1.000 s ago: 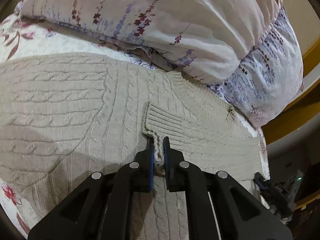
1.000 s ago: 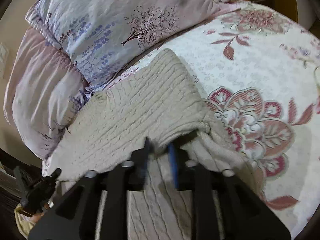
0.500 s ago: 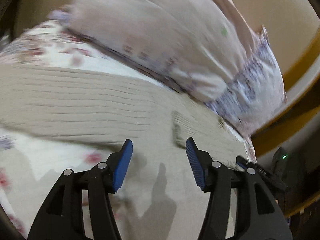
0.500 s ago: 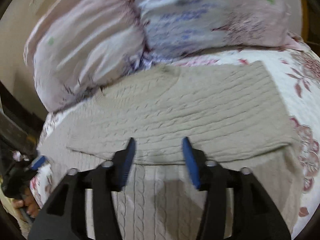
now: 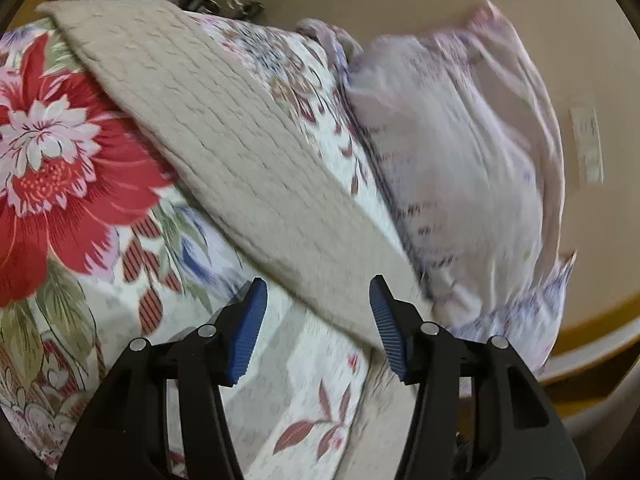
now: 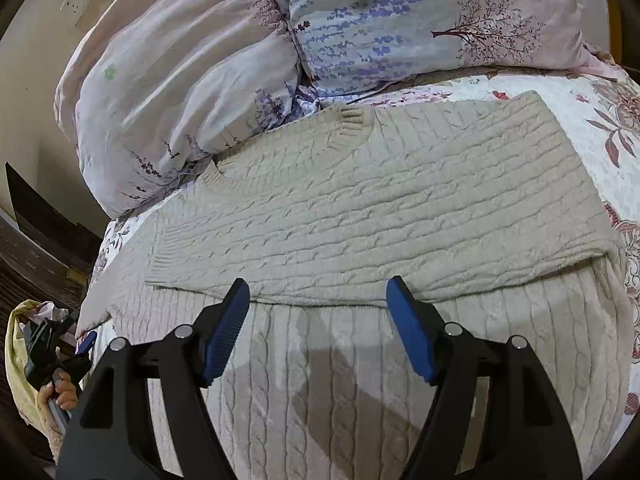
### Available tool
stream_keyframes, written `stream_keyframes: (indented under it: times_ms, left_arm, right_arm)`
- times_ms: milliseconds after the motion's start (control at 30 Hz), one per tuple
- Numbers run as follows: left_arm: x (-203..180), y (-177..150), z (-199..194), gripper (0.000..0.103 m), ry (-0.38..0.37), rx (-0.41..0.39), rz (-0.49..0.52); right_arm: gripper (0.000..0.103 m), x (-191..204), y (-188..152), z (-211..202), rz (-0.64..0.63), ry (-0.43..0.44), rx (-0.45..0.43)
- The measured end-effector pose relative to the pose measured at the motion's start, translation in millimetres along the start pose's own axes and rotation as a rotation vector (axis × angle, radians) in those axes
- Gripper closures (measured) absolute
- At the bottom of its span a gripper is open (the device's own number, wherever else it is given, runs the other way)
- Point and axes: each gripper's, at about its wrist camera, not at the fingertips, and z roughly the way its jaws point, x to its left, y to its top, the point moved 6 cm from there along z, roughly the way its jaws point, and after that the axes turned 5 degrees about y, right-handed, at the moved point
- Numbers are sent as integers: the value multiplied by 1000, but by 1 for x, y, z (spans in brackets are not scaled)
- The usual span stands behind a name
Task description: Fold small clothes
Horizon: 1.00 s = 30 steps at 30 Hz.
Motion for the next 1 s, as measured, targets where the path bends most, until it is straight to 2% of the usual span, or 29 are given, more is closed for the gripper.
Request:
stream_keyframes:
  times_ms: [200,333,433,533,733,800,933,1000]
  left_arm:
    - [18,20,-4,55,-32,-54,-167]
    - [27,23,-7,64,-40,-59,-216]
    - [32,23,-11,66,-16,-73,-233]
    - [33,30,-16,64,66,-93,-205]
    - [31,38,-13,65,121,-95,-158]
    - [34,40,-14,71,119,-103,-174]
    - [41,42,-13,96,111,-111,-201]
    - [37,43,-15,97,92,-126,-189]
  right_arm:
    - [31,1,-2,-1,7,19,9]
    - [31,0,-3,-1,10,25,10]
    - [31,1,-3,-1,12,28,10]
    - [31,2,-3,-2,10,33,11]
    - [31,2,-5,1,14,44,16]
    - [31,1,-6,1,18,49,19]
    - [31,0,-4,-2,21,52,14]
    - [31,-1,-3,-5,26,49,12]
